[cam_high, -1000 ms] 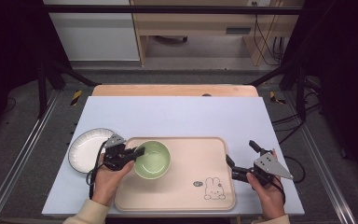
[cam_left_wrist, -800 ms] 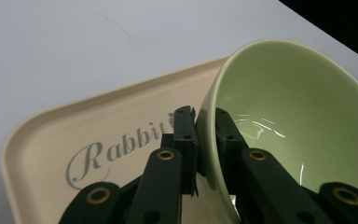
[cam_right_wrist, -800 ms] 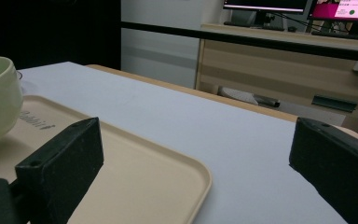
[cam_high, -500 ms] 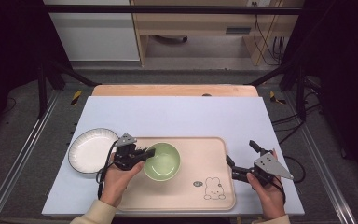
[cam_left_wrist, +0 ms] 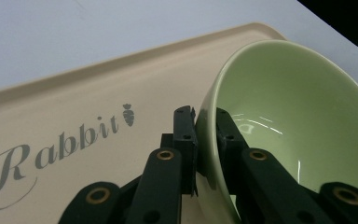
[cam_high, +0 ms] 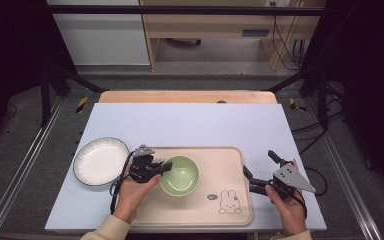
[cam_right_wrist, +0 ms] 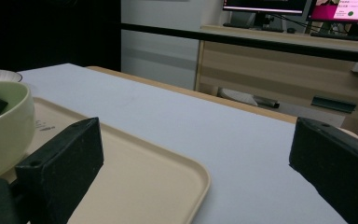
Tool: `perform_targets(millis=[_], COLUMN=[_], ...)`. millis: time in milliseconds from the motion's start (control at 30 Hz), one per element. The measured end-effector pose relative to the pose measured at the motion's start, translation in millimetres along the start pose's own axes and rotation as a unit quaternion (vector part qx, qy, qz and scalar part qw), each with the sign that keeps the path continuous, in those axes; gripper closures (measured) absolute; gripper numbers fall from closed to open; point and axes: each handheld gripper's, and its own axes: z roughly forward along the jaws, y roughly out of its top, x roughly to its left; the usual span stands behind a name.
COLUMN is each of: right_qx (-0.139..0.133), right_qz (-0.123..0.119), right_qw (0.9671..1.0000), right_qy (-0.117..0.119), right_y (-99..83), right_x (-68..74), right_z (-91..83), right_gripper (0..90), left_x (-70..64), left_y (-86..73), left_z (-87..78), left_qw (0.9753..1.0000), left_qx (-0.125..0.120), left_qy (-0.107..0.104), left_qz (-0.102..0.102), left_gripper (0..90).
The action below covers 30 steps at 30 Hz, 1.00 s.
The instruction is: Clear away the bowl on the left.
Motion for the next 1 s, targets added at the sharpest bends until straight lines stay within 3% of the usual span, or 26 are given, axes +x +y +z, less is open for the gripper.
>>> perform_targets(millis=[1000], right_qx=[0.0], right_qz=[-0.001], right_qw=[1.0], right_qy=[0.001], right_y=[0.1], right_x=[0.1], right_z=[-0.2], right_gripper=[3.0], left_x=[2.7], left_y=[-2.5], left_z=[6.4], left_qw=[0.9996], left_qx=[0.027], left_qy=[-0.007], left_qz=[-0.008], left_gripper=[82.2])
